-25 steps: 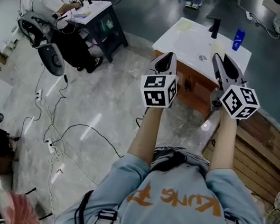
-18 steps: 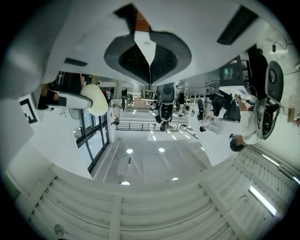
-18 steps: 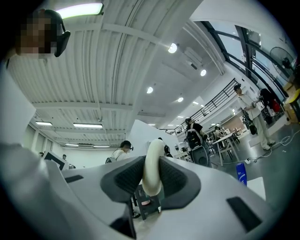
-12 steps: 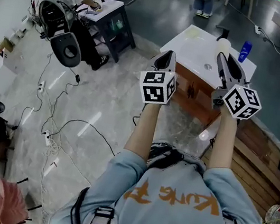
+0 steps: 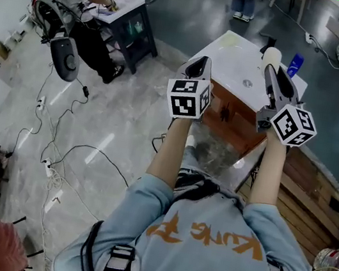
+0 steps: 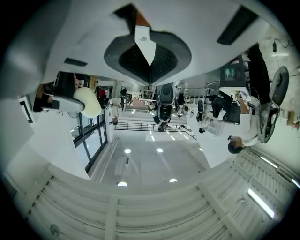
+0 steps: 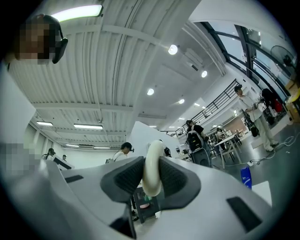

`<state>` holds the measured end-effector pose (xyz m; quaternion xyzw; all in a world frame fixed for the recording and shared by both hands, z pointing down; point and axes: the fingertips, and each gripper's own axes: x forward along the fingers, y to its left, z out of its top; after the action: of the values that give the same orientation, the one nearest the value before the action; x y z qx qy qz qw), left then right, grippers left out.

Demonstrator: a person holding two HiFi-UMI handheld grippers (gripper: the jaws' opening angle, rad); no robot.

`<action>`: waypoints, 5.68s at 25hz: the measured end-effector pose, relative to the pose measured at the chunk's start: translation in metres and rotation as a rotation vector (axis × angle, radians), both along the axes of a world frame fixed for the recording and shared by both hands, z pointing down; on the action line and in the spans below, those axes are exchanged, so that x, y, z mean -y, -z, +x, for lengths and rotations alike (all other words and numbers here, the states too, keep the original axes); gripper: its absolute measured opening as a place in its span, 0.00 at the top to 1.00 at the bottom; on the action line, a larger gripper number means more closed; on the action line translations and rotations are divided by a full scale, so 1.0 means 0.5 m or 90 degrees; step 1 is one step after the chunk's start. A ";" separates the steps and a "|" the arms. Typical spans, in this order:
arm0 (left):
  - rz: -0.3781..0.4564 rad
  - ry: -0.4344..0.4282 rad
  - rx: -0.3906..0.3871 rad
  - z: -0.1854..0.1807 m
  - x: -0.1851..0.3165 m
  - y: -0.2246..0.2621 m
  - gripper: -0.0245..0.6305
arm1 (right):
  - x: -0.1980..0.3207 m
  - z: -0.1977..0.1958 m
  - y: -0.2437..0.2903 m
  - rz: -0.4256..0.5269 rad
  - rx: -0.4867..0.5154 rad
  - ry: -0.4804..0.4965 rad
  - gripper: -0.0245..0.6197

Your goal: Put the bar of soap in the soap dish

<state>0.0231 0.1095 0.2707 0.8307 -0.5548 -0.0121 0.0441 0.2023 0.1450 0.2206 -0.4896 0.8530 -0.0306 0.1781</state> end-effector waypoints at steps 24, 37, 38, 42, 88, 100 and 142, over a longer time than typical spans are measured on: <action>-0.114 -0.005 -0.104 -0.114 0.453 -0.166 0.93 | 0.464 -0.112 -0.136 -0.147 -0.061 -0.028 0.77; -0.167 -0.076 -0.106 -0.109 0.744 -0.245 0.93 | 0.740 -0.146 -0.203 -0.213 -0.074 -0.075 0.77; -0.175 -0.083 -0.103 -0.103 0.762 -0.256 0.93 | 0.757 -0.141 -0.213 -0.221 -0.071 -0.082 0.77; -0.213 -0.105 -0.095 -0.084 0.823 -0.302 0.93 | 0.818 -0.131 -0.254 -0.256 -0.063 -0.093 0.78; -0.356 0.002 -0.027 -0.066 0.986 -0.488 0.93 | 1.184 -0.146 -0.669 -0.489 -0.094 0.008 0.78; -0.359 0.005 -0.036 -0.081 0.993 -0.492 0.93 | 1.193 -0.153 -0.696 -0.519 -0.069 -0.002 0.78; -0.371 -0.014 -0.045 -0.089 0.977 -0.503 0.93 | 1.128 -0.187 -0.739 -0.544 -0.212 0.015 0.84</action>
<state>-0.0216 -0.3792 0.5225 0.7881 -0.5240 0.1196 0.3001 0.1087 -0.4188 0.5900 -0.5080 0.7862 -0.3028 -0.1795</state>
